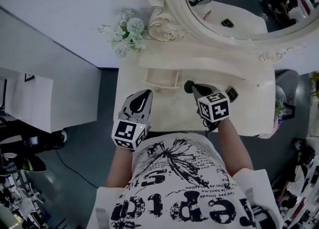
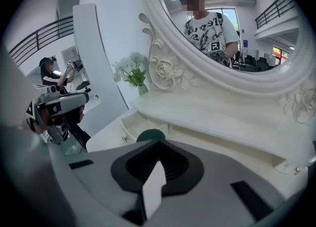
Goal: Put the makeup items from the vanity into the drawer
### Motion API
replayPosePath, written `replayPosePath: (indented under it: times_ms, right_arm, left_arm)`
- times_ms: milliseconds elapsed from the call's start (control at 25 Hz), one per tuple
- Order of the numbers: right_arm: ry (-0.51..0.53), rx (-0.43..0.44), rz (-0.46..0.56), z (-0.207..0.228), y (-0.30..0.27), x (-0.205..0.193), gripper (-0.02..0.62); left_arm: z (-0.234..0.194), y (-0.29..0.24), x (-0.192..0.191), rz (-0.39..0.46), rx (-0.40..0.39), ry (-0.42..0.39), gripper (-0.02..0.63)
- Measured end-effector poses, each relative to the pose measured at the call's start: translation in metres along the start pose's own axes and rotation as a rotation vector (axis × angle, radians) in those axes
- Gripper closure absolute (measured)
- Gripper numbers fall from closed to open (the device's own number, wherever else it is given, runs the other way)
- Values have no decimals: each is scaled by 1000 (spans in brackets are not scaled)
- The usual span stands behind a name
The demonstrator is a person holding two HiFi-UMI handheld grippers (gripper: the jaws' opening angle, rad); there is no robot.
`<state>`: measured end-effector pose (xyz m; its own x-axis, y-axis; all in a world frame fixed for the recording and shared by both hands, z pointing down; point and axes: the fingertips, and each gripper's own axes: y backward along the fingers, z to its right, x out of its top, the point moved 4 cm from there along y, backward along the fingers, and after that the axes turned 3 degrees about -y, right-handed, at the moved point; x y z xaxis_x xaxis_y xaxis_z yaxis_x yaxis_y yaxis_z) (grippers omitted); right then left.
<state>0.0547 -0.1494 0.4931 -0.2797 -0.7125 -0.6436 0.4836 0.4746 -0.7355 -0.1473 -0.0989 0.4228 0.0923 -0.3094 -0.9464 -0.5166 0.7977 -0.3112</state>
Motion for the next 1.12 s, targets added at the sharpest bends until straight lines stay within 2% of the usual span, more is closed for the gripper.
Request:
replayPosePath:
  times_ms: [160, 360, 680, 800, 880, 1120]
  right_arm:
    - [38, 26, 20, -23, -20, 29, 568]
    - [62, 55, -3, -49, -52, 47, 568]
    - [41, 50, -43, -64, -91, 47, 565]
    - [16, 18, -35, -60, -96, 47, 559]
    - [2, 16, -32, -58, -95, 46, 466]
    - [-25, 3, 12, -48, -74, 41, 457]
  left_arm:
    - [-25, 13, 6, 19, 38, -4, 584]
    - [-51, 29, 5, 22, 83, 4, 585]
    - [-82, 48, -4, 7, 130, 24, 584]
    - [-88, 50, -7, 3, 135, 30, 584]
    - [-88, 49, -8, 1, 133, 33, 586]
    - [-79, 33, -4, 5, 85, 24, 584]
